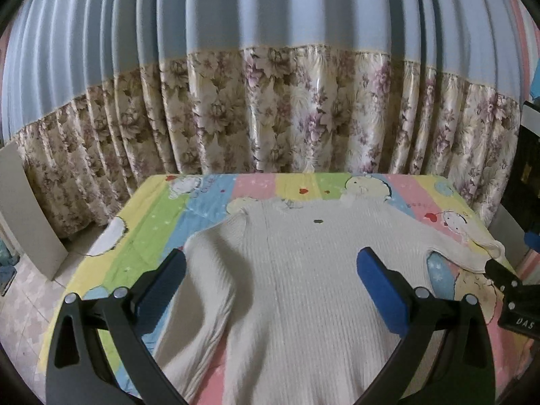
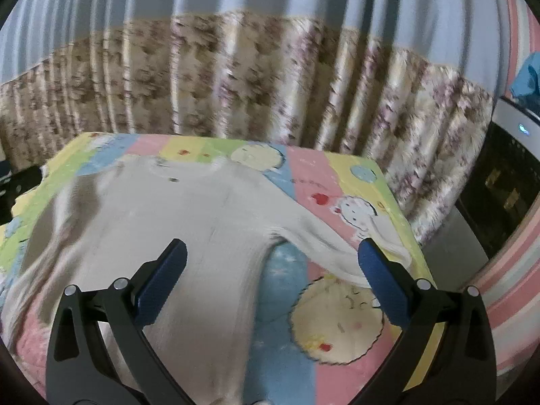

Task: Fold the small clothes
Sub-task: 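Move the right tool to a sweater sleeve cuff and grasp it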

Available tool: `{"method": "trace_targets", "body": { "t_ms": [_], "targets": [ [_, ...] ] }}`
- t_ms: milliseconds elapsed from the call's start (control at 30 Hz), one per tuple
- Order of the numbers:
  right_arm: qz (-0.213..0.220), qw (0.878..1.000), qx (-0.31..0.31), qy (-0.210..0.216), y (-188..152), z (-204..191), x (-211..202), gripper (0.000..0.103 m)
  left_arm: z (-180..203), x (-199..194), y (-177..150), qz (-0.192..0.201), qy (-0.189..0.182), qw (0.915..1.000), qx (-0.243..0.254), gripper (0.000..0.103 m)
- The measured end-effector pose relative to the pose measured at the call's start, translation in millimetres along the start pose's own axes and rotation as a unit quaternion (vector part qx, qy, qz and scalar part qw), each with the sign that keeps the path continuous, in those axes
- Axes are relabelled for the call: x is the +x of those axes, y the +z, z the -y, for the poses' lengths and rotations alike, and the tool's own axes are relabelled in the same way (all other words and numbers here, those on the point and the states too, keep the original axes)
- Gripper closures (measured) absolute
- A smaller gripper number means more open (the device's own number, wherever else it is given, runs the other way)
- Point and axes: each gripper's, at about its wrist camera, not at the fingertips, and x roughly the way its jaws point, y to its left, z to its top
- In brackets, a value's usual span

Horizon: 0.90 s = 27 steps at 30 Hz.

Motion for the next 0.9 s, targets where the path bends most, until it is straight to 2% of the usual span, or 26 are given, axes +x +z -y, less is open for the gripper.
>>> {"method": "trace_targets", "body": {
  "t_ms": [100, 233, 333, 433, 500, 567, 667, 733, 800, 900],
  "targets": [
    [-0.011, 1.0, -0.019, -0.023, 2.1, 16.8, 23.8, 0.003, 10.6, 41.2, 8.1, -0.063, -0.009, 0.9978, 0.017, 0.002],
    [-0.019, 0.997, -0.061, -0.048, 7.1, 40.8, 54.0, 0.003, 26.9, 83.5, 13.5, -0.069, 0.013, 0.9962, 0.051, 0.002],
    [-0.037, 0.994, -0.089, -0.06, 7.6, 54.8, 78.4, 0.006, 43.0, 110.8, 17.5, -0.066, 0.002, 0.9959, 0.062, 0.002],
    [-0.054, 0.992, -0.097, -0.058, 6.6, 68.9, 100.0, 0.013, 60.5, 137.5, 24.6, -0.073, -0.043, 0.9946, 0.06, 0.002],
    [-0.063, 0.992, -0.095, -0.05, 6.9, 78.4, 113.7, 0.021, 72.8, 159.2, 28.6, -0.093, -0.079, 0.9911, 0.054, 0.002],
    [-0.08, 0.992, -0.089, -0.046, 7.2, 92.6, 135.7, 0.03, 85.1, 176.1, 31.1, -0.103, -0.095, 0.9886, 0.054, 0.002],
    [-0.104, 0.99, -0.081, -0.039, 8.5, 109.8, 161.4, 0.04, 104.8, 199.7, 33.8, -0.106, -0.098, 0.9871, 0.068, 0.002],
    [-0.118, 0.989, -0.084, -0.039, 8.3, 119.6, 178.2, 0.041, 120.3, 214.8, 34.3, -0.11, -0.095, 0.9856, 0.087, 0.002],
    [-0.139, 0.985, -0.092, -0.042, 6.9, 128.5, 195.9, 0.048, 134.5, 228.1, 34.4, -0.114, -0.099, 0.9833, 0.101, 0.002],
    [-0.161, 0.982, -0.092, -0.042, 3.7, 137.4, 215.3, 0.052, 150.4, 244.6, 32.9, -0.12, -0.101, 0.9807, 0.116, 0.002]
  ]
}}
